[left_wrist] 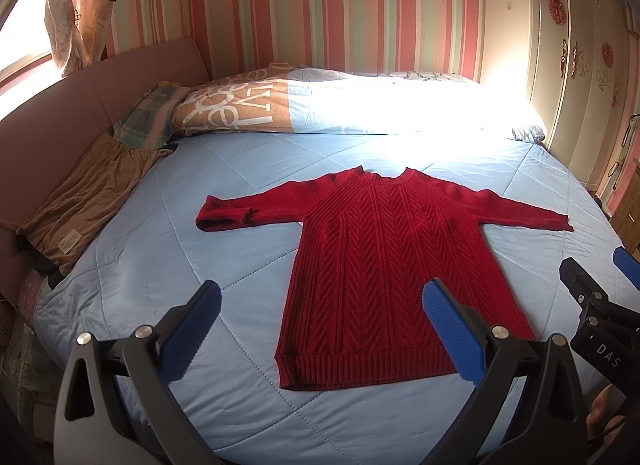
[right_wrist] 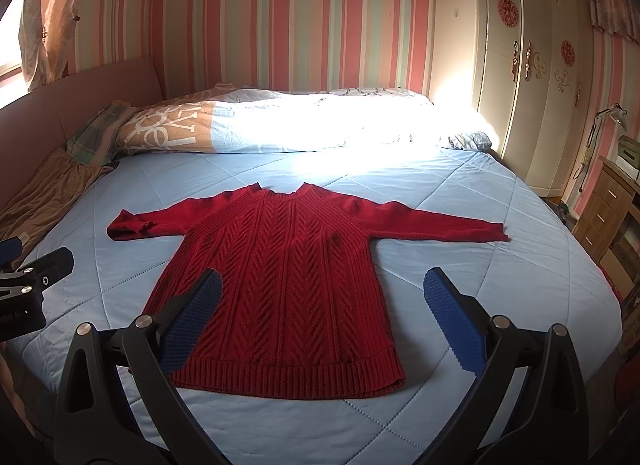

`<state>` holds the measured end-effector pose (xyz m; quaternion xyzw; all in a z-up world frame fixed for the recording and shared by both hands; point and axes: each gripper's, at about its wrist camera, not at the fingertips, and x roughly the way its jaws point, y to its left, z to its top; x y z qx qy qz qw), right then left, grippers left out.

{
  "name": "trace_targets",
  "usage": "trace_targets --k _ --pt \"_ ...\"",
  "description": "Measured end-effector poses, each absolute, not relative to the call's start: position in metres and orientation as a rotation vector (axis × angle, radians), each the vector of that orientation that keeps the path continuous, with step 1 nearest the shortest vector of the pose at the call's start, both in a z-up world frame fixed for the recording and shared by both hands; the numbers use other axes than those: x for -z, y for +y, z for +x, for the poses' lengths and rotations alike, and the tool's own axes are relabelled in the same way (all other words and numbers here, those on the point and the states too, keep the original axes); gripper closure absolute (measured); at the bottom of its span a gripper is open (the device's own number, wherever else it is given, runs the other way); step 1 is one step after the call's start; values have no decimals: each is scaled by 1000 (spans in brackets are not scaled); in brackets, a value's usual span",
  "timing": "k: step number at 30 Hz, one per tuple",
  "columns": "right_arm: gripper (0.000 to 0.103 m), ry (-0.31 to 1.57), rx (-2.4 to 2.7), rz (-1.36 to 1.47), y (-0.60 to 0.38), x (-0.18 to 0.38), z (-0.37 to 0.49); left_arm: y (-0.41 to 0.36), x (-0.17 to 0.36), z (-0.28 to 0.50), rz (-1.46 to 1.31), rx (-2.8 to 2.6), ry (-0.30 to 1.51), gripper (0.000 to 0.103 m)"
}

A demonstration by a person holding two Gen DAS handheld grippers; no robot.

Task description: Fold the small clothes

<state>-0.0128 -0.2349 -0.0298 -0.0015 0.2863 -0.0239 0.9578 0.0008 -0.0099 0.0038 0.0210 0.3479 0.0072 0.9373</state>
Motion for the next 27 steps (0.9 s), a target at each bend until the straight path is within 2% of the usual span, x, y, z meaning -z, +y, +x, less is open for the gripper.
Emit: trace_targets --k 27 --pt "3 577 37 -19 -225 31 -3 -9 1 8 48 -9 705 2"
